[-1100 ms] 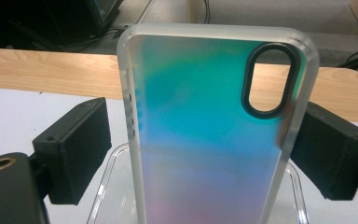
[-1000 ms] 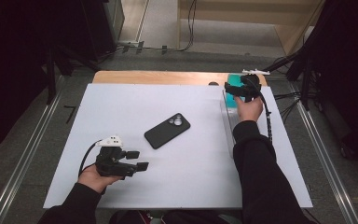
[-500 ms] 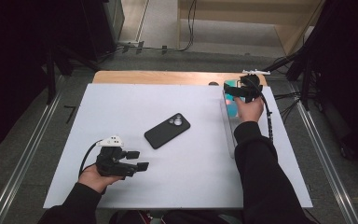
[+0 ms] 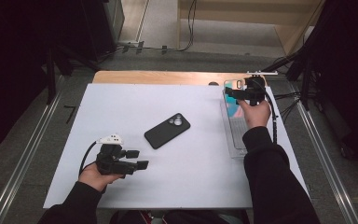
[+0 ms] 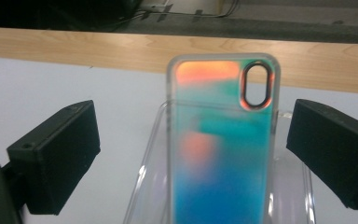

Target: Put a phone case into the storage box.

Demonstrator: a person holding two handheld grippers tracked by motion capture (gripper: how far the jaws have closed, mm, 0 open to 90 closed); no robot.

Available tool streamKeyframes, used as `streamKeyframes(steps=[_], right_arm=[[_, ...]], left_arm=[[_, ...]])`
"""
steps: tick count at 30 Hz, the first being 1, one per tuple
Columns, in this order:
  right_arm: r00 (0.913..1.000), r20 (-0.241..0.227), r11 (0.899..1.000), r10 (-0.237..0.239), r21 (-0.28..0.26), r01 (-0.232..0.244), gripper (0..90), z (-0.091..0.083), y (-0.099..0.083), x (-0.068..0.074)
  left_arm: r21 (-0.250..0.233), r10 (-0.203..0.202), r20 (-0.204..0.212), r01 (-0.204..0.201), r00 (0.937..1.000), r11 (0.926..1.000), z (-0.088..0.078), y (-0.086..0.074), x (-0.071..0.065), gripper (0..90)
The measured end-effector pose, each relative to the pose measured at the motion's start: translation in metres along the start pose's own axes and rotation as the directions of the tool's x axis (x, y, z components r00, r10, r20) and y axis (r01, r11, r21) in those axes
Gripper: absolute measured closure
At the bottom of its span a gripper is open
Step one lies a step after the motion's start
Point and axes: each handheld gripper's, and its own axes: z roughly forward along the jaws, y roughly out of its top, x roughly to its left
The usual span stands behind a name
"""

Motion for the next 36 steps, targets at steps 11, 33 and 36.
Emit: streamKeyframes(steps=[11, 33, 36], right_arm=[[0.9881, -0.115, 0.992, -0.102, 0.06, 0.11, 3.6, -0.034, -0.012, 0.026], [0.918, -0.354, 0.974, -0.179, 0.071, 0.217, 12.4, -0.07, -0.054, 0.054], [0.9033, -0.381, 0.969, -0.197, 0.065, 0.238, 12.5, -0.074, -0.06, 0.056]], left_arm=[[0.02, -0.049, 0.006, 0.049, 0.9988, 0.9986, 0.001, 0.005, 0.005, 31.9], [0.008, -0.029, 0.01, 0.029, 0.9995, 0.9995, -0.002, 0.007, 0.007, 31.7], [0.007, -0.024, 0.009, 0.024, 0.9997, 0.9997, -0.003, 0.007, 0.007, 31.7]])
